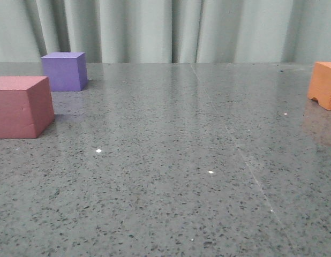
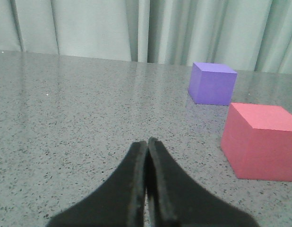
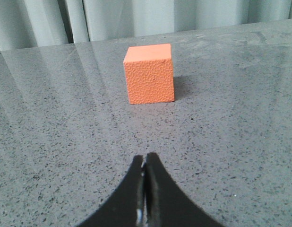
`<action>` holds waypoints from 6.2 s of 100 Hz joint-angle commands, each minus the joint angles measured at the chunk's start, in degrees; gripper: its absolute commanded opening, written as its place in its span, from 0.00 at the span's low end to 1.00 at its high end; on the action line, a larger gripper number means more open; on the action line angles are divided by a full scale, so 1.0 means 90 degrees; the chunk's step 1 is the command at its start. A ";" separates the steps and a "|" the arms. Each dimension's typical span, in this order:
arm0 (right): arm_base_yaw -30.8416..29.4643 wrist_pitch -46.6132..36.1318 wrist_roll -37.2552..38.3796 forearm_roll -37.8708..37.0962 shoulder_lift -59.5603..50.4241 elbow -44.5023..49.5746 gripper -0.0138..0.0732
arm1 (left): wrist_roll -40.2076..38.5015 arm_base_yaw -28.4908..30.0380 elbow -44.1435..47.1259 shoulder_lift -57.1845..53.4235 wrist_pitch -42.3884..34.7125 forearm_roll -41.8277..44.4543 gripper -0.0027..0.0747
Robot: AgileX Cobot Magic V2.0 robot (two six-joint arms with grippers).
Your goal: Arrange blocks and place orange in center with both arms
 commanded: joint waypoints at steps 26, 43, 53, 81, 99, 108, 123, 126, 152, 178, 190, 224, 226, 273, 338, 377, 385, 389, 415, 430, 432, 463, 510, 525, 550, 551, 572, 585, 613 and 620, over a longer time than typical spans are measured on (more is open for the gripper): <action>-0.0038 -0.0528 -0.0056 -0.0004 0.0045 -0.0086 0.08 | -0.0015 -0.0005 0.0344 -0.0213 -0.0560 0.0007 0.01; -0.0038 -0.0528 -0.0056 -0.0004 0.0045 -0.0086 0.08 | -0.0015 -0.0005 0.0344 -0.0213 -0.0560 0.0007 0.01; -0.0038 -0.0528 -0.0056 -0.0004 0.0045 -0.0086 0.08 | -0.0015 -0.0005 0.0344 -0.0213 -0.0560 0.0007 0.01; -0.0038 -0.1459 -0.0056 -0.0033 0.0045 -0.0100 0.08 | -0.0015 -0.0005 0.0344 -0.0213 -0.0560 0.0007 0.01; -0.0038 -0.0720 -0.0056 -0.0160 0.0288 -0.0967 0.08 | -0.0015 -0.0005 0.0344 -0.0213 -0.0560 0.0007 0.01; -0.0038 0.0372 -0.0056 -0.0178 0.0636 -0.1759 0.08 | -0.0015 -0.0005 0.0344 -0.0213 -0.0560 0.0007 0.01; -0.0038 0.1824 -0.0056 -0.0222 0.1484 -0.3117 0.08 | -0.0015 -0.0005 0.0344 -0.0213 -0.0560 0.0007 0.01; -0.0038 0.2063 -0.0056 -0.0222 0.1654 -0.3369 0.08 | -0.0015 -0.0005 0.0344 -0.0213 -0.0560 0.0007 0.01; -0.0038 0.3390 -0.0056 -0.0222 0.3339 -0.5479 0.08 | -0.0015 -0.0005 0.0344 -0.0213 -0.0560 0.0007 0.01; -0.0038 0.3883 -0.0056 -0.0222 0.4252 -0.5868 0.08 | -0.0015 -0.0005 0.0344 -0.0213 -0.0560 0.0007 0.01; -0.0038 0.4143 -0.0056 -0.0222 0.4459 -0.5868 0.08 | -0.0015 -0.0005 0.0344 -0.0213 -0.0560 0.0007 0.01; -0.0038 0.4704 -0.0056 -0.0222 0.4498 -0.5868 0.63 | -0.0015 -0.0005 0.0344 -0.0213 -0.0560 0.0007 0.01; -0.0038 0.4727 -0.0056 -0.0222 0.4498 -0.5868 0.67 | -0.0015 -0.0005 0.0344 -0.0213 -0.0560 0.0007 0.01; -0.0038 0.4225 -0.0155 -0.0152 0.5566 -0.6557 0.89 | -0.0015 -0.0005 0.0344 -0.0213 -0.0560 0.0007 0.01; -0.0060 0.3654 -0.0555 -0.0152 0.9128 -0.8587 0.89 | -0.0015 -0.0005 0.0344 -0.0213 -0.0560 0.0007 0.01; -0.0242 0.3491 -0.0604 -0.0152 0.9650 -0.8587 0.89 | -0.0015 -0.0005 0.0344 -0.0213 -0.0560 0.0007 0.01; -0.0242 0.3491 -0.0703 -0.0088 0.9731 -0.8587 0.89 | -0.0015 -0.0005 0.0344 -0.0213 -0.0560 0.0007 0.01; -0.0242 0.3475 -0.0730 -0.0063 0.9785 -0.8587 0.89 | -0.0015 -0.0005 0.0344 -0.0213 -0.0560 0.0007 0.01; -0.0242 0.3329 -0.0762 -0.0002 1.0107 -0.8587 0.89 | -0.0015 -0.0005 0.0344 -0.0213 -0.0560 0.0007 0.01; -0.0242 0.3247 -0.0762 -0.0002 1.0294 -0.8587 0.89 | -0.0015 -0.0005 0.0344 -0.0202 -0.0560 0.0007 0.01; -0.0242 0.3253 -0.0762 -0.0002 1.0321 -0.8587 0.89 | -0.0015 -0.0005 0.0344 -0.0202 -0.0560 0.0007 0.01; -0.0242 0.3289 -0.0762 0.0054 1.0549 -0.8581 0.77 | -0.0015 -0.0005 0.0344 -0.0202 -0.0560 0.0007 0.01; -0.0242 0.3501 -0.0762 0.0564 1.0210 -0.8598 0.43 | -0.0015 -0.0005 0.0344 -0.0202 -0.0560 0.0007 0.01; -0.0137 0.3574 -0.0762 0.1425 0.9815 -0.8775 0.43 | -0.0015 -0.0005 0.0344 -0.0202 -0.0560 0.0007 0.01; 0.0975 0.3723 -0.0686 0.1495 0.9668 -0.9494 0.43 | -0.0015 -0.0005 0.0344 -0.0202 -0.0560 0.0007 0.01; 0.1010 0.3689 -0.0666 0.1495 0.9668 -0.9509 0.43 | -0.0015 -0.0005 0.0344 -0.0202 -0.0560 0.0007 0.01; 0.1874 0.3547 -0.0145 0.1450 0.9946 -1.0024 0.43 | -0.0015 -0.0005 0.0344 -0.0202 -0.0560 0.0007 0.01; 0.2321 0.3618 0.0219 0.1183 1.0324 -1.0388 0.43 | -0.0015 -0.0005 0.0344 -0.0202 -0.0560 0.0007 0.01; 0.3414 0.4180 0.2586 -0.1075 1.1214 -1.1226 0.43 | -0.0015 -0.0005 0.0344 -0.0202 -0.0560 0.0007 0.01; 0.3689 0.4442 0.3100 -0.1636 1.1449 -1.1473 0.43 | -0.0015 -0.0005 0.0344 -0.0202 -0.0560 0.0007 0.01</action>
